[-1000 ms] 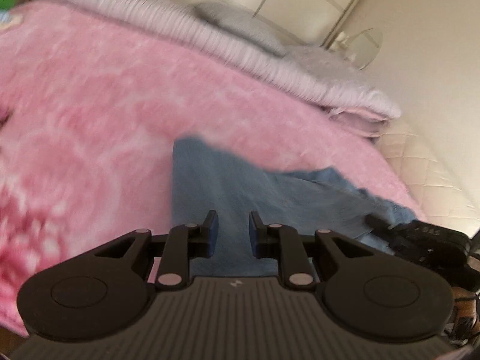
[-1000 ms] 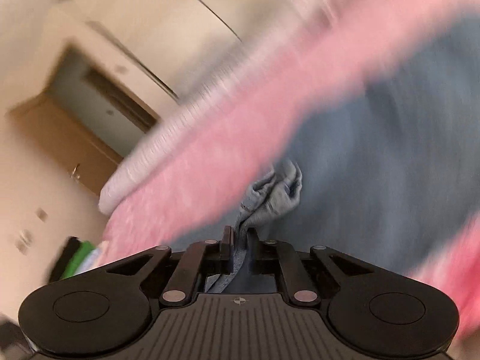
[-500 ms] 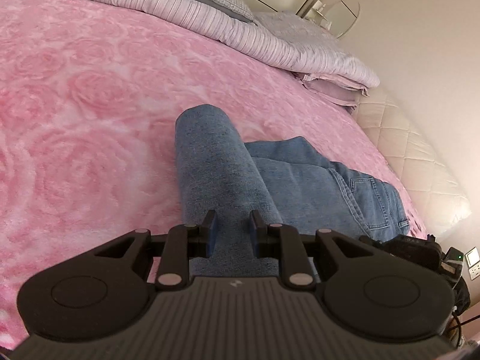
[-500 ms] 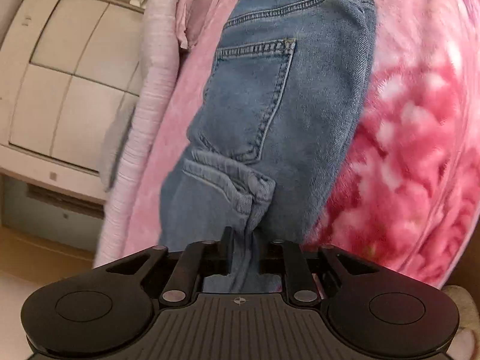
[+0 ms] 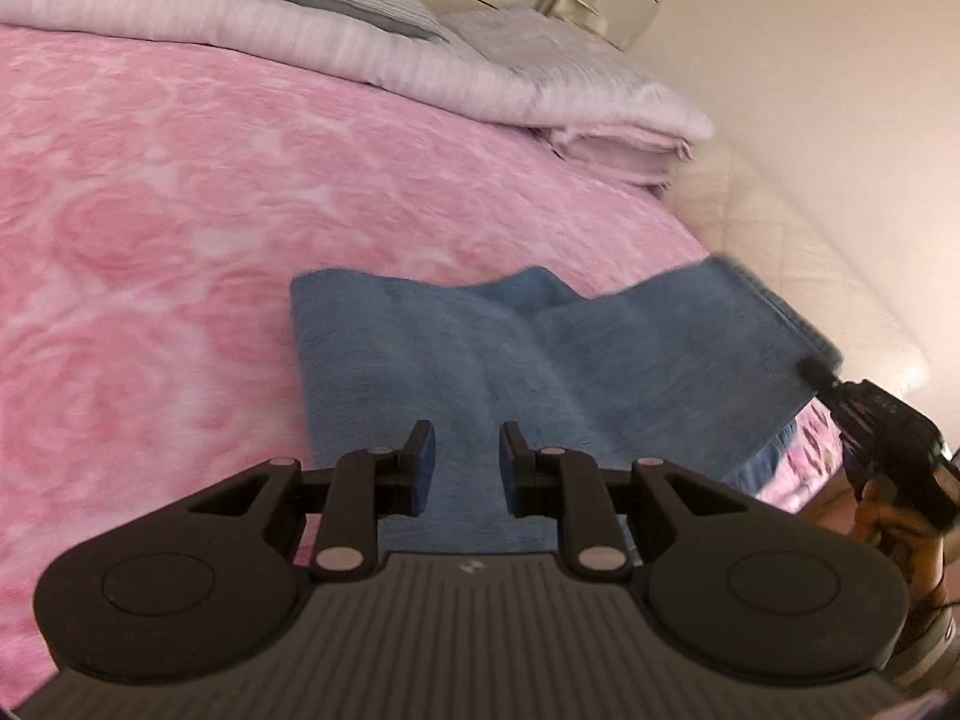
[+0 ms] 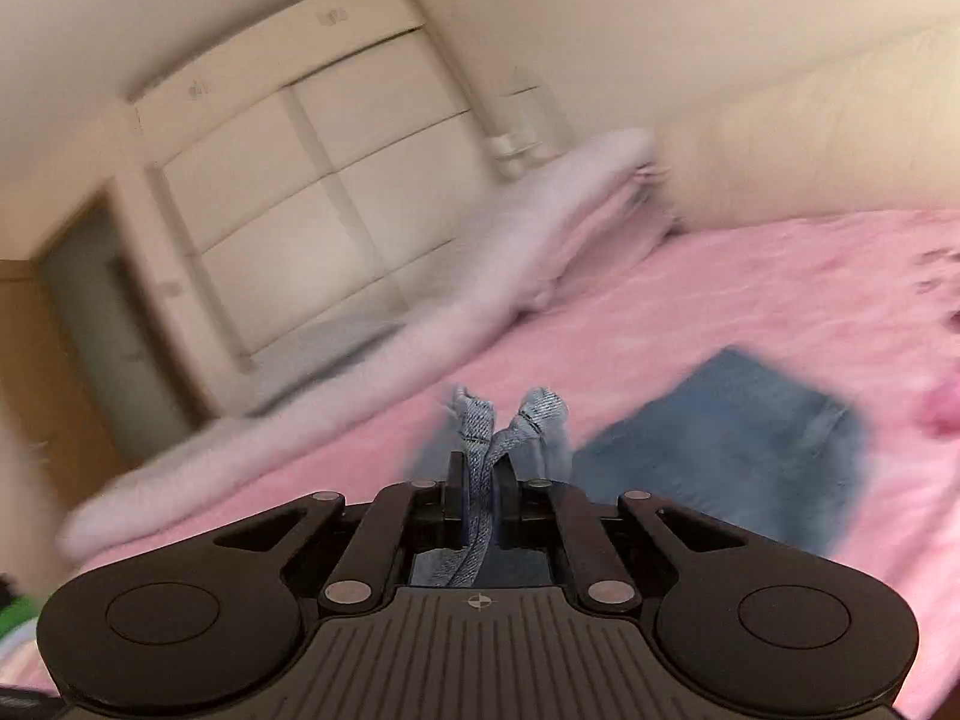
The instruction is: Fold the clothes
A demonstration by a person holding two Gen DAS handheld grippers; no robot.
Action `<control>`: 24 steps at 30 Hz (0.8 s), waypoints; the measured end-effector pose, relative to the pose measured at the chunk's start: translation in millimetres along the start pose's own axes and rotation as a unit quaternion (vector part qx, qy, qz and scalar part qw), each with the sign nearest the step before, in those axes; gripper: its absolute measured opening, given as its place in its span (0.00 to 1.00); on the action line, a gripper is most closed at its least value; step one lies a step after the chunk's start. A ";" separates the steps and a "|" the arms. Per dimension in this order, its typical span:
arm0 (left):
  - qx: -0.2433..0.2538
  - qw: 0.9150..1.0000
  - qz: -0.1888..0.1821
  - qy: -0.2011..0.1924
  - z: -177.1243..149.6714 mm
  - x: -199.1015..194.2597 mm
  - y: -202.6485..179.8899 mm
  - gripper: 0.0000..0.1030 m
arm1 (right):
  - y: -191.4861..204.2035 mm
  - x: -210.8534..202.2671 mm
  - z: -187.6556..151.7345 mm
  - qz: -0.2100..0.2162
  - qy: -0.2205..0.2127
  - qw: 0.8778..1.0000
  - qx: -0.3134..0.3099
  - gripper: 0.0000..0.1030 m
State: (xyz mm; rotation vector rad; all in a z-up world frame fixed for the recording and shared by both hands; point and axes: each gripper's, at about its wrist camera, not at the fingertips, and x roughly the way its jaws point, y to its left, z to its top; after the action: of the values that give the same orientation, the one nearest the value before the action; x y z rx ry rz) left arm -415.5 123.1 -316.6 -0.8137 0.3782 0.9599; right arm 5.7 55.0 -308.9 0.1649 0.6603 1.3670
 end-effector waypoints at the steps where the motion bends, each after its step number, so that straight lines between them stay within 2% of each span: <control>1: 0.004 1.000 0.000 0.007 -0.1 7.0 -4.1 0.17 | -20.1 9.4 -2.1 -0.030 0.027 0.999 0.031 0.05; 2: 0.007 1.000 0.002 0.015 -1.0 14.5 -7.3 0.17 | -41.7 20.3 -5.4 -0.057 0.057 0.995 0.066 0.05; 3: 0.011 1.000 0.005 0.023 -2.3 22.3 -10.2 0.17 | -59.6 28.9 -9.7 -0.066 0.079 0.990 0.099 0.05; 5: 0.018 0.999 0.011 0.037 -4.6 35.2 -14.8 0.17 | -84.7 39.1 -16.6 -0.057 0.099 0.982 0.151 0.05; 9: 0.016 0.999 0.020 0.048 -8.1 44.5 -16.6 0.17 | -76.2 26.9 -13.7 -0.064 0.095 0.988 0.104 0.05; 11: 0.013 0.998 0.023 0.049 -7.5 45.8 -17.2 0.16 | -64.2 23.5 -7.1 -0.054 0.079 0.994 0.060 0.05; 14: 0.017 0.999 0.016 0.049 -6.2 44.7 -22.7 0.16 | -31.6 2.7 5.4 -0.015 0.000 1.000 -0.021 0.05; 15: 0.019 0.999 0.012 0.048 -6.0 44.0 -25.0 0.16 | -25.3 -5.7 8.6 -0.011 -0.029 0.999 -0.042 0.05; 16: 0.022 0.999 0.010 0.049 -6.4 45.2 -27.5 0.16 | -27.4 -9.6 10.6 -0.022 -0.038 0.998 -0.044 0.05; 17: 0.024 0.998 0.009 0.051 -7.1 47.3 -30.0 0.16 | -33.1 -10.8 12.0 -0.039 -0.036 0.998 -0.037 0.05; 18: 0.027 0.998 0.008 0.052 -7.8 49.3 -32.6 0.16 | -45.5 -6.6 11.5 -0.058 -0.014 0.998 -0.019 0.05; 20: 0.030 0.998 0.010 0.060 -10.8 55.1 -35.8 0.16 | -81.4 10.8 2.5 -0.088 0.055 0.993 0.054 0.05; 21: 0.032 0.997 0.014 0.062 -12.6 56.8 -37.2 0.16 | -91.1 13.6 -1.0 -0.088 0.065 0.991 0.075 0.05; 24: 0.038 0.997 0.018 0.064 -13.9 58.0 -39.4 0.16 | -94.3 11.7 -1.1 -0.074 0.050 0.992 0.089 0.05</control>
State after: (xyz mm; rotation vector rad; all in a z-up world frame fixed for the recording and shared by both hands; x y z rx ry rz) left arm -350.3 133.4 -344.0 -0.8026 0.5385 0.9236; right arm 85.8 44.7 -358.9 0.1860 0.8626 1.1789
